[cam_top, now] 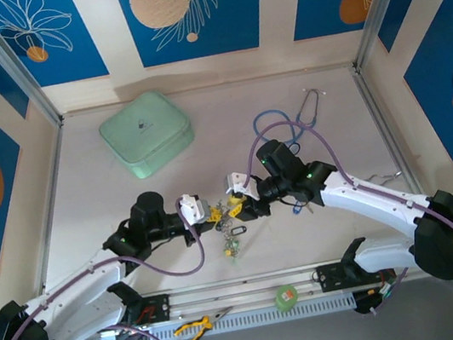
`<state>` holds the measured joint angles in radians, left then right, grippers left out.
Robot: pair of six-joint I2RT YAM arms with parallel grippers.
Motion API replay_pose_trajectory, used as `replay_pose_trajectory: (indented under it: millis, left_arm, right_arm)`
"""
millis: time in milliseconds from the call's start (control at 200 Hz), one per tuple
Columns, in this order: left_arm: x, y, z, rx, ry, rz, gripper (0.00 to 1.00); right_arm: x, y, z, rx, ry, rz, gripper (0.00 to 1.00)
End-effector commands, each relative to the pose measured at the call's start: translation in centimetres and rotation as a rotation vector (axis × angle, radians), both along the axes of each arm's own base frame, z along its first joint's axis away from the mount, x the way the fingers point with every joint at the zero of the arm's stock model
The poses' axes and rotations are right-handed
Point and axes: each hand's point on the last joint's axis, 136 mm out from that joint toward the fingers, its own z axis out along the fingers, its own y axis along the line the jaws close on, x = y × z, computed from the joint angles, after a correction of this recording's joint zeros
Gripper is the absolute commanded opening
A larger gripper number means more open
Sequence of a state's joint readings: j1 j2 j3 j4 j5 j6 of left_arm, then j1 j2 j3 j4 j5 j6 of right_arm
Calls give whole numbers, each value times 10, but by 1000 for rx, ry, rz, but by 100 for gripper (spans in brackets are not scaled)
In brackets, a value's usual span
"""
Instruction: Put the keys on the keyring
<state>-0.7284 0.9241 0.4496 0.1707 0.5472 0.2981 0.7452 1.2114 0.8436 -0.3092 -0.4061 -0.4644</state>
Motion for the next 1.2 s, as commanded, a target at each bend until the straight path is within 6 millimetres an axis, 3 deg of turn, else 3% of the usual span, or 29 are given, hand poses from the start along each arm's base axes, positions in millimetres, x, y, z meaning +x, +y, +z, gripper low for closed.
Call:
replay_pose_trajectory:
  millis: [0, 335, 410, 545, 660, 760, 865, 1195]
  left_arm:
    - [2, -2, 10, -28, -51, -7, 0]
    - [4, -1, 9, -26, -46, 5, 0]
    - [4, -1, 9, -27, -46, 6, 0]
    - [4, -1, 8, -22, -44, 9, 0]
    - [4, -1, 5, -6, -34, 8, 0]
    - [2, -3, 2, 19, -14, -16, 15]
    - [0, -5, -1, 32, 5, -38, 18]
    - [-1, -6, 5, 23, -10, -55, 1]
  right_arm:
    - [-8, -1, -4, -10, 2, 22, 33]
    - [-9, 12, -5, -7, 17, 46, 27]
    - [-8, 14, -4, -6, 18, 47, 20]
    - [-7, 15, -2, 1, 16, 48, 0]
    - [-8, 16, -1, -2, 11, 56, 0]
    - [-8, 17, 2, -9, -2, 71, 0]
    - [-10, 19, 0, -33, -8, 92, 0]
    - [-11, 19, -4, -83, -17, 113, 0]
